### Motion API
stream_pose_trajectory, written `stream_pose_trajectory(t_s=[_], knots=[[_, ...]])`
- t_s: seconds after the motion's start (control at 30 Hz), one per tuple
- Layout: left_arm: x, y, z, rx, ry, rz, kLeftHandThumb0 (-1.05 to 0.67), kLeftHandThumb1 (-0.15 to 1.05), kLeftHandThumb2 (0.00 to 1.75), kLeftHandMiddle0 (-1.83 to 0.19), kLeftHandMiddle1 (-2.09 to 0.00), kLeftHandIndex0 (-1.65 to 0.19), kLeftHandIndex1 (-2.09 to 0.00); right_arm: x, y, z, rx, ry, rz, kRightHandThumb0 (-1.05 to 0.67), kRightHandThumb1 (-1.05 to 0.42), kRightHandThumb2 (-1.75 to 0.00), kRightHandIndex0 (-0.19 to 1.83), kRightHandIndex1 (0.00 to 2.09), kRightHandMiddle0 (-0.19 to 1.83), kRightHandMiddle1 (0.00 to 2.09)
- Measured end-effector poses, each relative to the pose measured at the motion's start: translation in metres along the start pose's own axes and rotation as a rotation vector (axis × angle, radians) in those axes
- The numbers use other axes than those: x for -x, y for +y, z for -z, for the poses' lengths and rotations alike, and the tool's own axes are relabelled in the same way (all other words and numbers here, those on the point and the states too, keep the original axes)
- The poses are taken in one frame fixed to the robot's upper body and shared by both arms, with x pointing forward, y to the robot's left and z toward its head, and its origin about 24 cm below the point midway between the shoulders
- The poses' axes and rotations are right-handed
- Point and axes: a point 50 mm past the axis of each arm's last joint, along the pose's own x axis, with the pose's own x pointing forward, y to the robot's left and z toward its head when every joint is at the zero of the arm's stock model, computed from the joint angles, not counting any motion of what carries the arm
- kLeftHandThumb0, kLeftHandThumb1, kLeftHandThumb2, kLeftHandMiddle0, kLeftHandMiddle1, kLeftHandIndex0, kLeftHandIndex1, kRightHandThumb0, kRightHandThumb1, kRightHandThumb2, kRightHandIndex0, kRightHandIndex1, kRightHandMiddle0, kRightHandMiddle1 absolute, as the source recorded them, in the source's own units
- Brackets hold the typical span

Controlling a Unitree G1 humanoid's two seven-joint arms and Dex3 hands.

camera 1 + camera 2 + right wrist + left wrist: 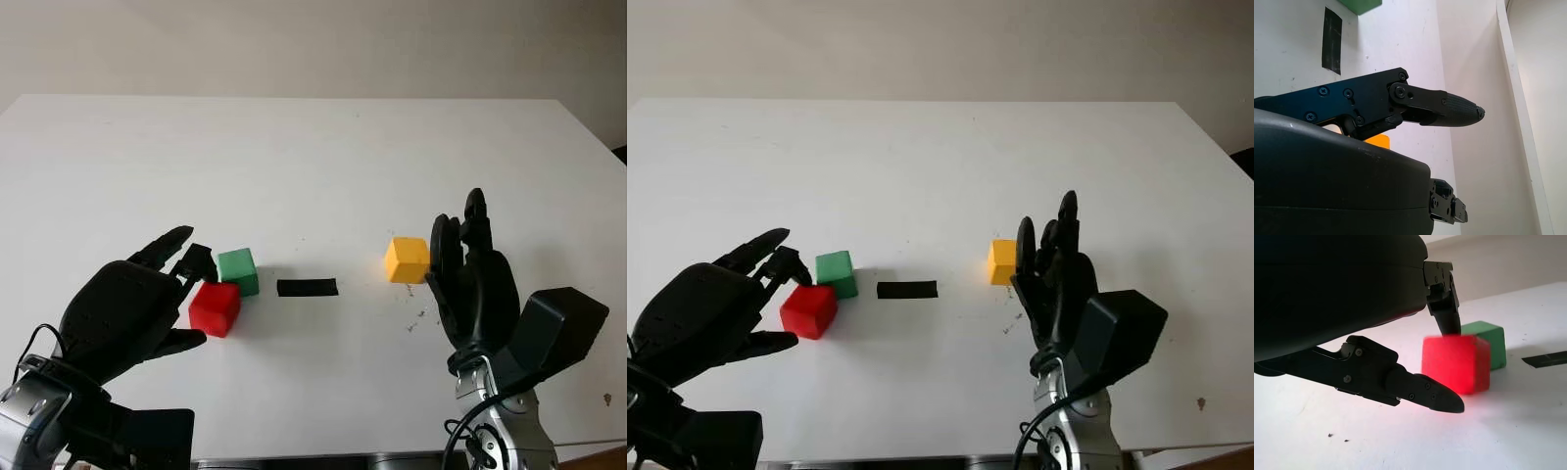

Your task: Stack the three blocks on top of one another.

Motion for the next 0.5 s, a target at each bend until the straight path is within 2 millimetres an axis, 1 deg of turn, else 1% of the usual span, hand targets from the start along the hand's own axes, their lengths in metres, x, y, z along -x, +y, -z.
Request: stream_pose_trajectory(t_s=[0.03, 0.1, 0.2, 0.3, 0.5], knots=[[0.0, 0.0, 0.0, 0.015, -0.004, 0.006, -0.66, 0.98, 0.05, -0.05, -0.04, -0.05, -0.58, 0.0, 0.0, 0.0, 0.002, 0.001, 0.0, -0.61, -1.05, -0.54, -0.19, 0.0, -0.19, 0.0], [0.001, 0.0, -0.001, 0.049, -0.012, 0.02, -0.68, 0.98, 0.05, -0.02, -0.05, -0.09, -0.41, 0.0, 0.0, 0.0, 0.003, 0.002, 0.0, -0.61, -1.05, -0.55, -0.19, 0.0, -0.19, 0.0], [0.002, 0.001, -0.001, 0.107, -0.028, 0.046, -0.71, 0.96, 0.05, 0.01, -0.05, -0.13, -0.22, 0.001, 0.0, 0.001, 0.0, 0.003, 0.0, -0.62, -1.05, -0.54, -0.19, 0.0, -0.19, 0.0], [0.005, 0.005, -0.002, 0.162, -0.042, 0.057, -0.74, 0.95, 0.05, 0.03, -0.05, -0.13, -0.13, 0.001, 0.0, 0.001, 0.002, 0.006, 0.001, -0.61, -1.05, -0.55, -0.19, 0.0, -0.19, 0.0], [0.01, 0.015, -0.002, 0.179, -0.056, 0.038, -0.75, 0.97, 0.06, 0.05, -0.04, -0.1, -0.07, 0.001, -0.001, 0.002, 0.006, 0.007, 0.002, -0.61, -1.05, -0.55, -0.19, 0.0, -0.19, 0.0]])
